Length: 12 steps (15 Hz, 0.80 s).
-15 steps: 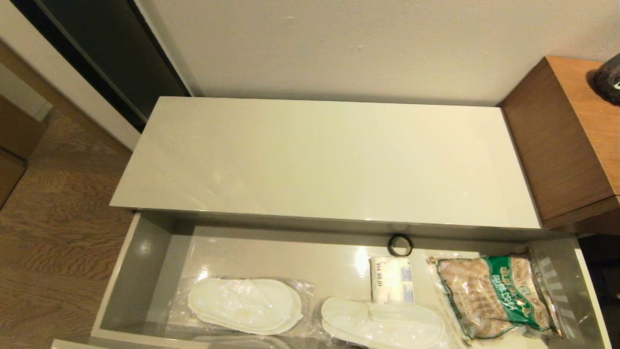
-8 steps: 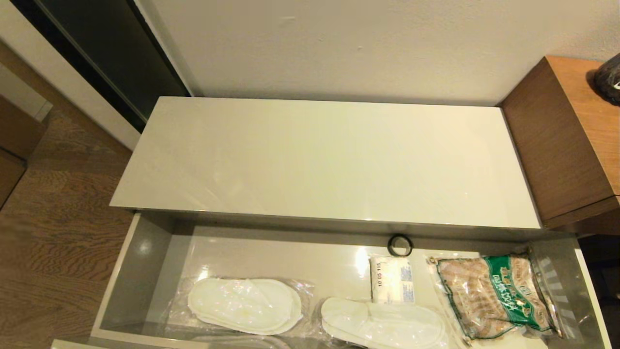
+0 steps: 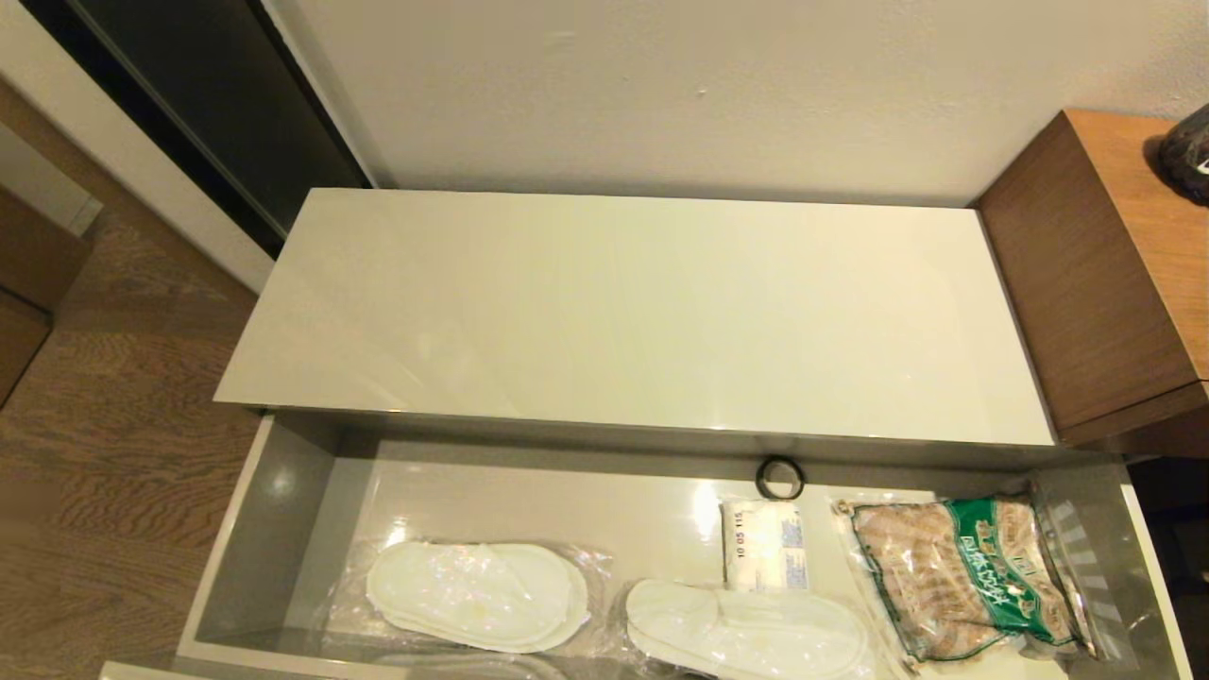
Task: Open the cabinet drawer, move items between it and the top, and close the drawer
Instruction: Take out the tissue from the drawer
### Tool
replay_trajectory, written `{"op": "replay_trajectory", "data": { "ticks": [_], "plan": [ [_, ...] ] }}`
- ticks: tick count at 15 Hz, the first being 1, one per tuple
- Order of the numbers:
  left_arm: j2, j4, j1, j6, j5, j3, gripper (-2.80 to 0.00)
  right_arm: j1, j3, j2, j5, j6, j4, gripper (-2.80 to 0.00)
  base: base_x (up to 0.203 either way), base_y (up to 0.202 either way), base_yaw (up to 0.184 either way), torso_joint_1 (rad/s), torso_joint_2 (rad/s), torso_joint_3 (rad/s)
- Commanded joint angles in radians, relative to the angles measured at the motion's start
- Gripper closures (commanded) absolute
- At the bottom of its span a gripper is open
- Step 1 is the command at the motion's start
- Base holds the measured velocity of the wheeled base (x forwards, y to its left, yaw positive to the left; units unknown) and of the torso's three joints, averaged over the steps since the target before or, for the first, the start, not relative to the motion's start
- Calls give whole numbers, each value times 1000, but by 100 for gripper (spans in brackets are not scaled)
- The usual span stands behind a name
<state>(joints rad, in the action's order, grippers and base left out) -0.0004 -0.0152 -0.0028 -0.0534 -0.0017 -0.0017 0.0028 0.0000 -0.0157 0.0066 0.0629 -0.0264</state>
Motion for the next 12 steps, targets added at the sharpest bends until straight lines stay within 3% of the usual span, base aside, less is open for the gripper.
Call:
{"op": "replay_trajectory", "data": {
  "ticks": [1,6,12],
  "plan": [
    [0,0,0,0,0,0,0,0,2,8,0,12,0,0,0,0,0,0,0,0],
    [0,0,0,0,0,0,0,0,3,8,-7,-52,8,0,0,0,0,0,0,0],
    [1,0,0,0,0,0,0,0,-48,8,-15,-43,-8,0,0,0,0,0,0,0]
  ]
}}
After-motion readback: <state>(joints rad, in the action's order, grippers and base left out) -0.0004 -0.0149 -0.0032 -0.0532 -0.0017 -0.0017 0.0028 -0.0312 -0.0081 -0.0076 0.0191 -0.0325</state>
